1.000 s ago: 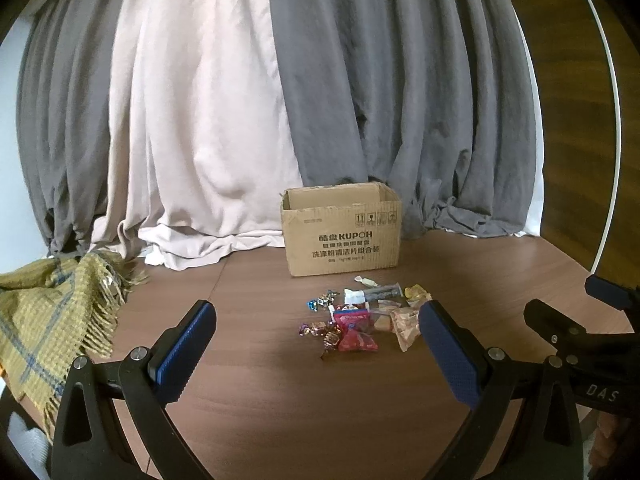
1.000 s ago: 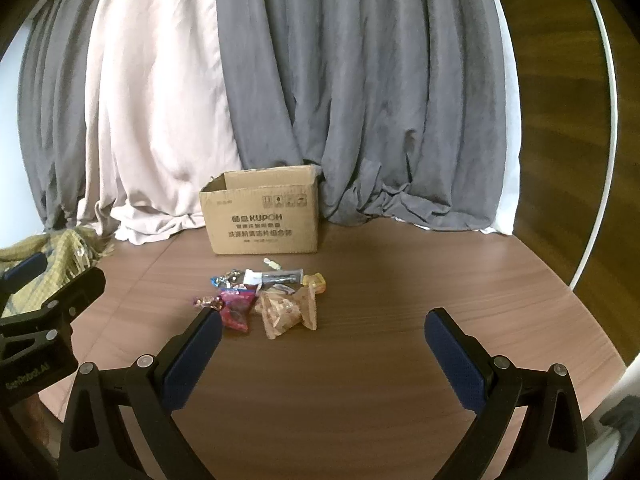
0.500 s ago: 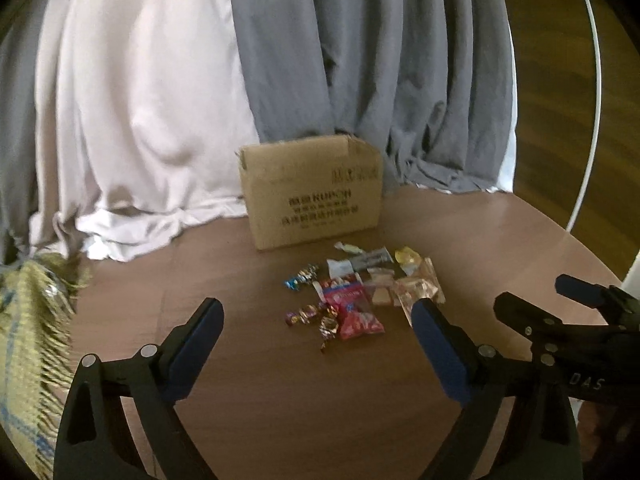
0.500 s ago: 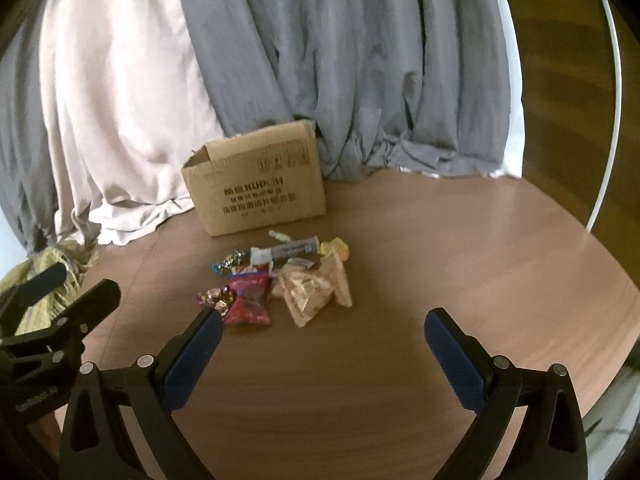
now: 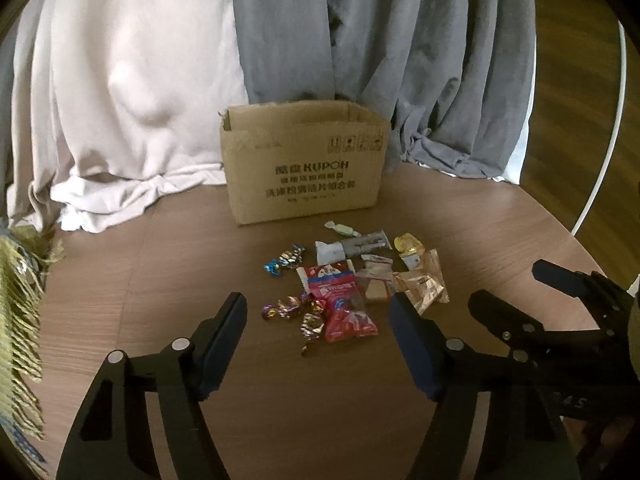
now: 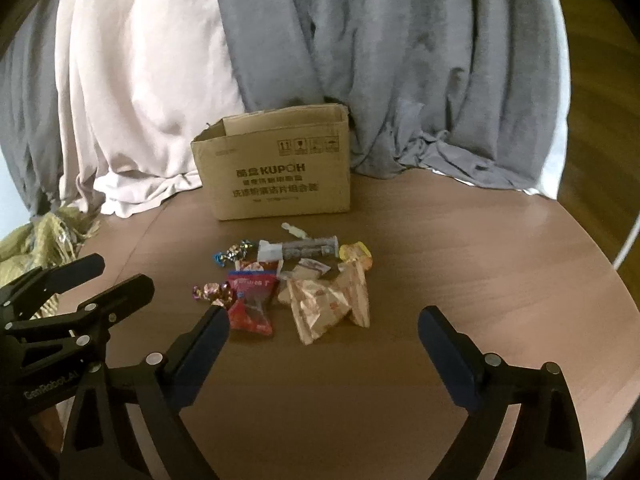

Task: Organize snacks
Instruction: 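Grasp the red snack packet with the left tool while the right tool grasps the bread bag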

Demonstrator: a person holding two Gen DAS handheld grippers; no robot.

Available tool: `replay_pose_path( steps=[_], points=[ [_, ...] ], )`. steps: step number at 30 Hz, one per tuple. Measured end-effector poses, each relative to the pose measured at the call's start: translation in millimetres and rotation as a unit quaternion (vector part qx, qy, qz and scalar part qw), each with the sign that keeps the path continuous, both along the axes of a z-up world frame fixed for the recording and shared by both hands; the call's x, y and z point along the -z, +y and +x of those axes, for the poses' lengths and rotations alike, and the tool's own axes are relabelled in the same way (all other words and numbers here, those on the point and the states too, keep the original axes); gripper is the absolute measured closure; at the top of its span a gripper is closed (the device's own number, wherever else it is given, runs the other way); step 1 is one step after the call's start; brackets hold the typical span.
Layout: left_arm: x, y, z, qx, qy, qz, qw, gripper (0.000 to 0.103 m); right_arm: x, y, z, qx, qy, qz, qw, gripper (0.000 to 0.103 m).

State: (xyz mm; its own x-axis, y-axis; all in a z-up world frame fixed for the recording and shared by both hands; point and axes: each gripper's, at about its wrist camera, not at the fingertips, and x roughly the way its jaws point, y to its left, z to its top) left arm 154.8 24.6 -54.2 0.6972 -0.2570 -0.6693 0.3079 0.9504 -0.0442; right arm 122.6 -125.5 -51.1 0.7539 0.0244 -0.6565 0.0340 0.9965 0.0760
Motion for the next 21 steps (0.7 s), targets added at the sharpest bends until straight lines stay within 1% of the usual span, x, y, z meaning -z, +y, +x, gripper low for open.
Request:
replay_pose_path(
  steps=[4,5,7,9,12,14,17,21],
  points=[
    [7,-10,15,0.009,0.009,0.012,0.9998,0.039,12,-8,19,-0.016,0.014,0.008,1.000,0.007],
    [11,-15,22,0.013,0.016,0.014,0.9997,0.042,16,-10,26,-0.021,0.020,0.010,1.000,0.007],
    [18,-21,31,0.022,0.035,0.016,0.9990,0.048,24,-13,36,-0.027,0.029,0.013,0.999,0.007],
    [29,-27,39,0.032,0.059,0.013,0.9976,0.056,32,-19,47,-0.031,0.037,0.020,0.999,0.007],
    [45,-33,49,0.040,0.100,0.008,0.9942,0.064,43,-26,60,-0.038,0.051,0.031,0.998,0.007],
    [56,-38,55,0.040,0.120,0.005,0.9920,0.066,50,-29,66,-0.045,0.060,0.034,0.997,0.011],
    [65,-41,61,0.041,0.138,0.001,0.9895,0.068,61,-29,73,-0.059,0.071,0.033,0.995,0.011],
    [71,-47,68,0.041,0.145,0.014,0.9885,0.070,70,-30,80,-0.073,0.078,0.031,0.994,0.012]
  ],
)
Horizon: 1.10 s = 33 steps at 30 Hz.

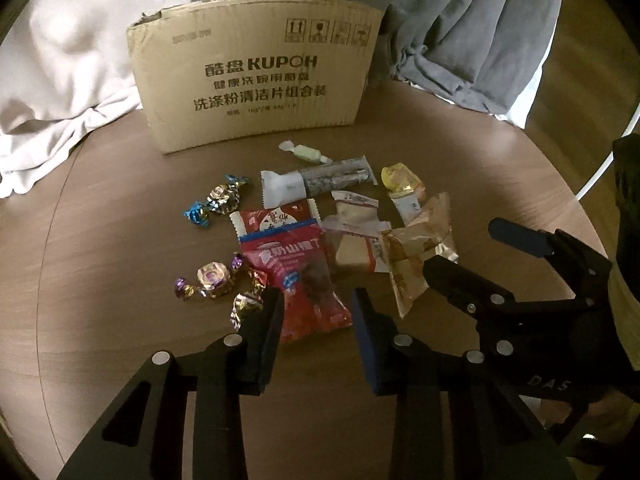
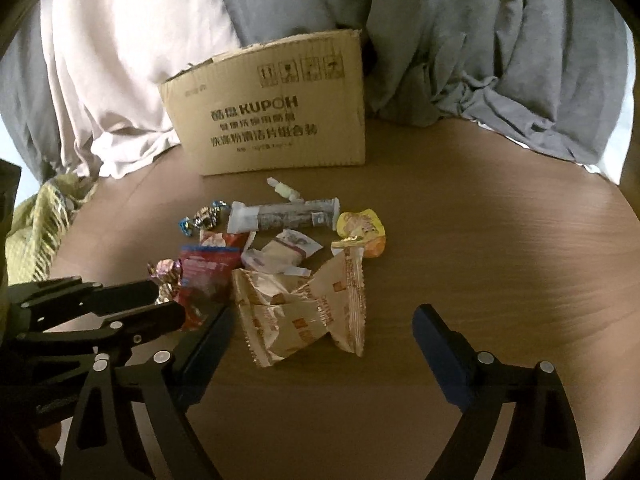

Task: Organize snacks
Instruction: 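Grasp the red snack packet with the left tool while the right tool grasps the bread bag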

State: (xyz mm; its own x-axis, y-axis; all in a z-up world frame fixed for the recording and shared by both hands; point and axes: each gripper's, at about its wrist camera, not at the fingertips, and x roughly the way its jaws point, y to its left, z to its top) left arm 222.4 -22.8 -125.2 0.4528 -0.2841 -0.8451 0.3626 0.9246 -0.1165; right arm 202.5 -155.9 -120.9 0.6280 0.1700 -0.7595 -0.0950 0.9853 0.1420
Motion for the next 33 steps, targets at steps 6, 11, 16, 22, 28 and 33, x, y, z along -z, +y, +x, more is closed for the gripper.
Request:
replay_pose_path(
  steps=[6,11,16,22,28,33],
  points=[
    [4,-6,10,0.000,0.005,0.008,1.0000,0.071,6,-5,13,-0.022,0.008,0.002,1.000,0.012],
    [13,-8,20,-0.006,0.024,0.012,0.9996,0.072,11,-6,25,-0.038,0.021,0.011,0.999,0.012],
    [17,-6,27,-0.014,0.030,0.006,0.9994,0.072,20,-6,34,-0.044,0.038,0.018,0.998,0.012],
    [21,-6,33,-0.019,0.041,-0.008,0.9990,0.069,27,-7,39,-0.040,0.056,0.032,0.997,0.024],
    [24,-7,37,-0.018,0.047,-0.021,0.9985,0.067,30,-4,37,-0.042,0.065,0.042,0.996,0.049],
    [24,-5,37,-0.020,0.044,-0.033,0.9983,0.072,28,-1,33,-0.036,0.061,0.044,0.997,0.056]
  ],
)
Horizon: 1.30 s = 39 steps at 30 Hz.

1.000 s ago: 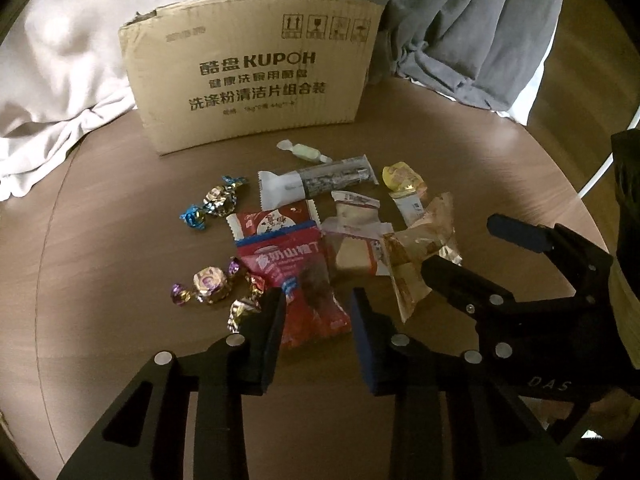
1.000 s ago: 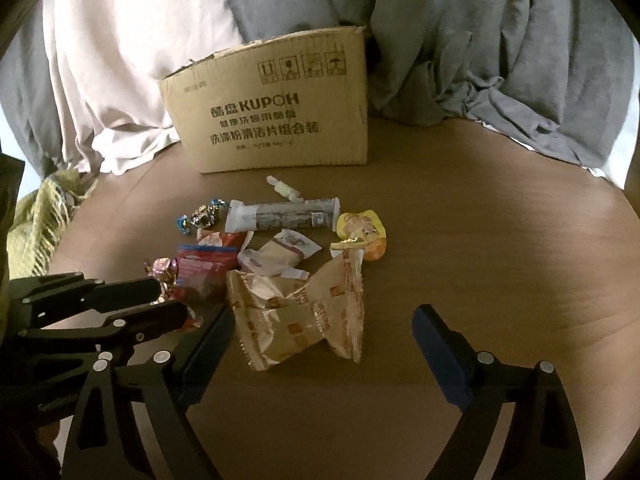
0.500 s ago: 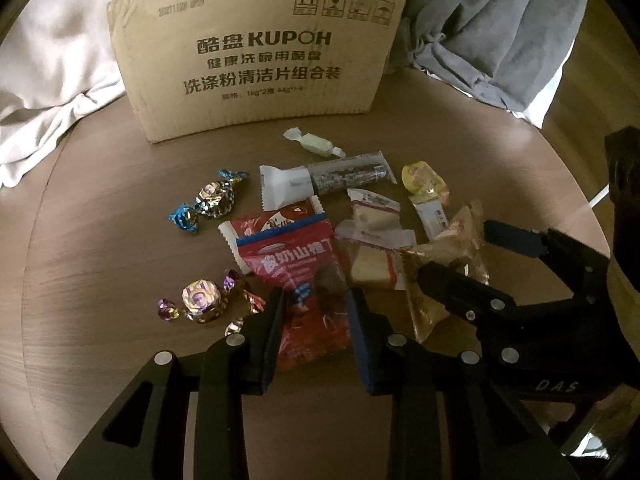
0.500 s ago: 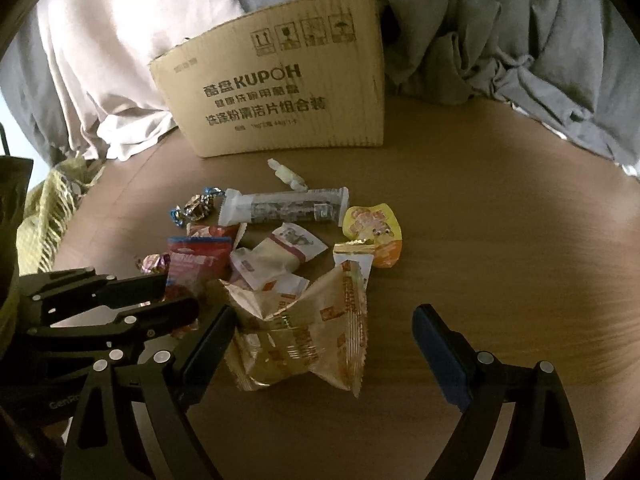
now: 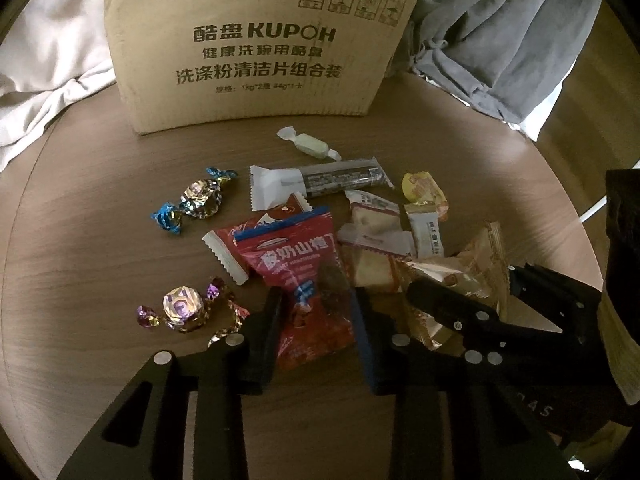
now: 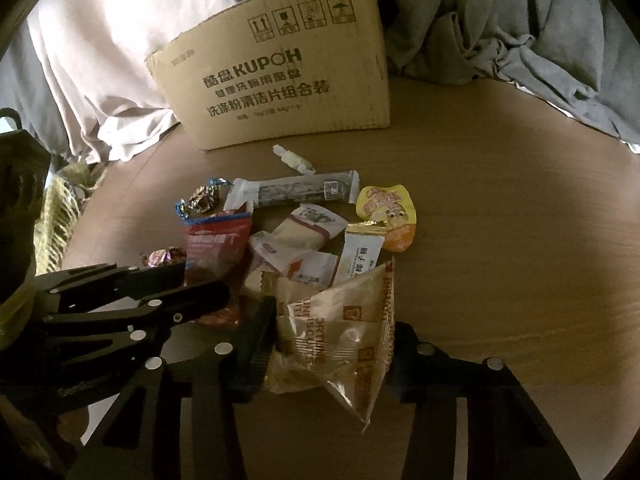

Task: Organize snacks
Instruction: 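Grasp the red snack packet with the left tool while the right tool grasps the bread bag, then carry both packets over the cardboard box and open both tools to drop them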

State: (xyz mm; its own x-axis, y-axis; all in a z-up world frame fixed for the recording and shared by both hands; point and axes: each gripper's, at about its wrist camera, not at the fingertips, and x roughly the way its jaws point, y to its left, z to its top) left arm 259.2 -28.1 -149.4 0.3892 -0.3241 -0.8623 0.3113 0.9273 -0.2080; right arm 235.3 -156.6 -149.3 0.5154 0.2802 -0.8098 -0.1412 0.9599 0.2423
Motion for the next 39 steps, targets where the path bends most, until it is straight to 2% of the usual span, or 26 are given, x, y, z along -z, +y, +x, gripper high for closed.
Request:
replay_pose_path(
  steps=[9,22,28,39],
  points=[
    [-14,9,-14,-0.009,-0.022,-0.012,0.9996,0.080,-11,4,-10,0.000,-0.006,0.007,1.000,0.057],
    [-60,21,-31,-0.022,-0.100,-0.029,0.9943,0.089,-53,15,-17,0.000,-0.069,-0.005,0.998,0.057],
    [-88,27,-31,-0.027,-0.136,-0.040,0.9895,0.093,-74,21,-20,-0.001,-0.099,-0.002,0.995,0.057],
    [-140,33,-12,-0.030,-0.215,-0.058,0.9745,0.094,-122,25,2,0.008,-0.170,0.013,0.985,0.057]
  ],
)
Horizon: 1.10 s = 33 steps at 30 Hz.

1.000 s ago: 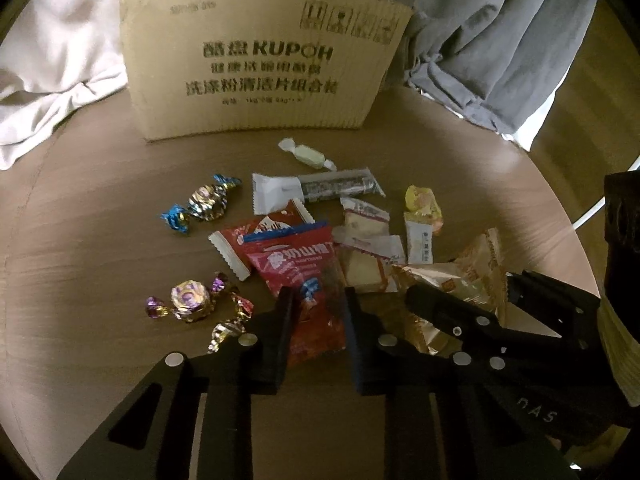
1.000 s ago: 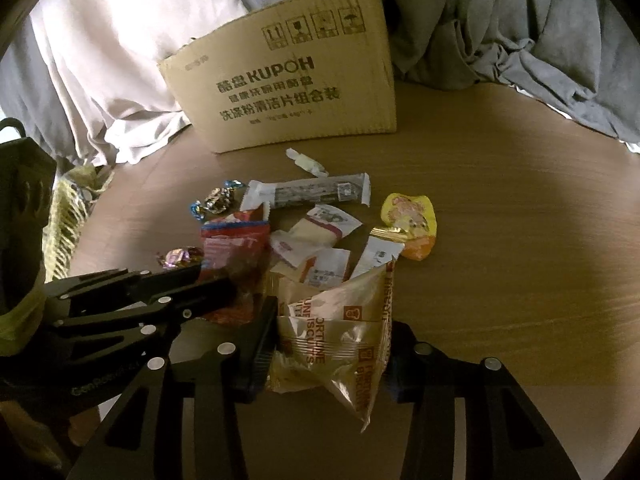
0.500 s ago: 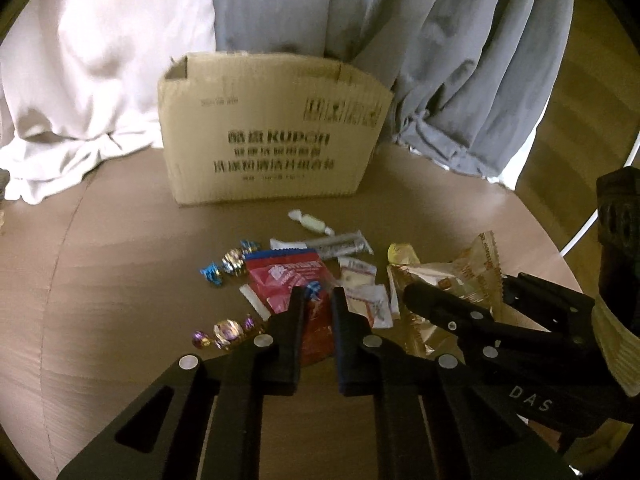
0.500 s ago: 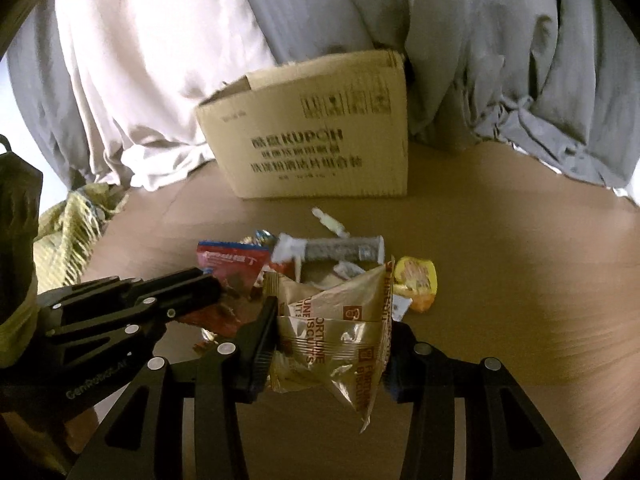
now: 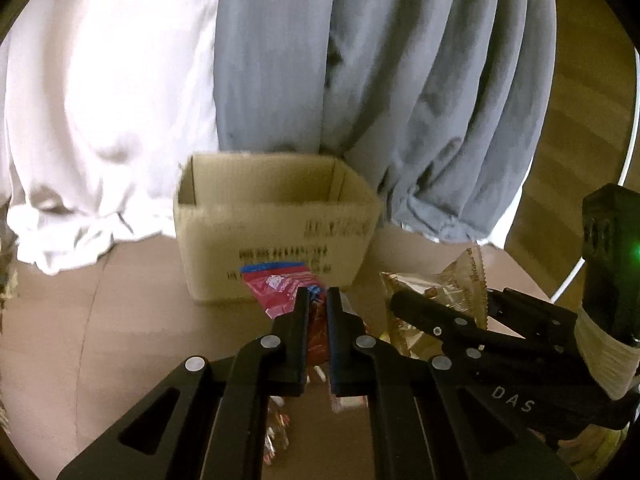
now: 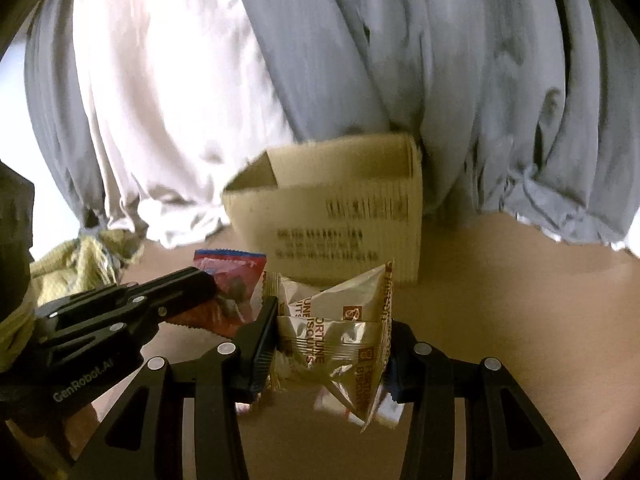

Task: Organize snacks
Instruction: 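Carry both packets over the cardboard box and open both tools to drop them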

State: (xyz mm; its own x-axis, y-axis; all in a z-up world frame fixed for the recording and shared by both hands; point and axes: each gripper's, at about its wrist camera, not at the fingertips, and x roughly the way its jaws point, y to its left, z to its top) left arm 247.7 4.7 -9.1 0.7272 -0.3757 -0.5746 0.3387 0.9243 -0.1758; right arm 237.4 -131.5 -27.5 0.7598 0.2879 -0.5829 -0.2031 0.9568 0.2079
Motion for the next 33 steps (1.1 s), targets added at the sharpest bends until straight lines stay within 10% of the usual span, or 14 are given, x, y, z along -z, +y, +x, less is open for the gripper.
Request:
replay_pose_path(
  steps=[18,33],
  points=[
    [-48,3,78,-0.015,-0.068,0.011,0.9975,0.094,-45,4,87,0.000,-0.055,0.007,0.998,0.057],
    [-20,5,156,-0.028,-0.016,0.028,0.9991,0.092,-35,5,176,-0.005,-0.016,-0.001,1.000,0.056]
  ],
)
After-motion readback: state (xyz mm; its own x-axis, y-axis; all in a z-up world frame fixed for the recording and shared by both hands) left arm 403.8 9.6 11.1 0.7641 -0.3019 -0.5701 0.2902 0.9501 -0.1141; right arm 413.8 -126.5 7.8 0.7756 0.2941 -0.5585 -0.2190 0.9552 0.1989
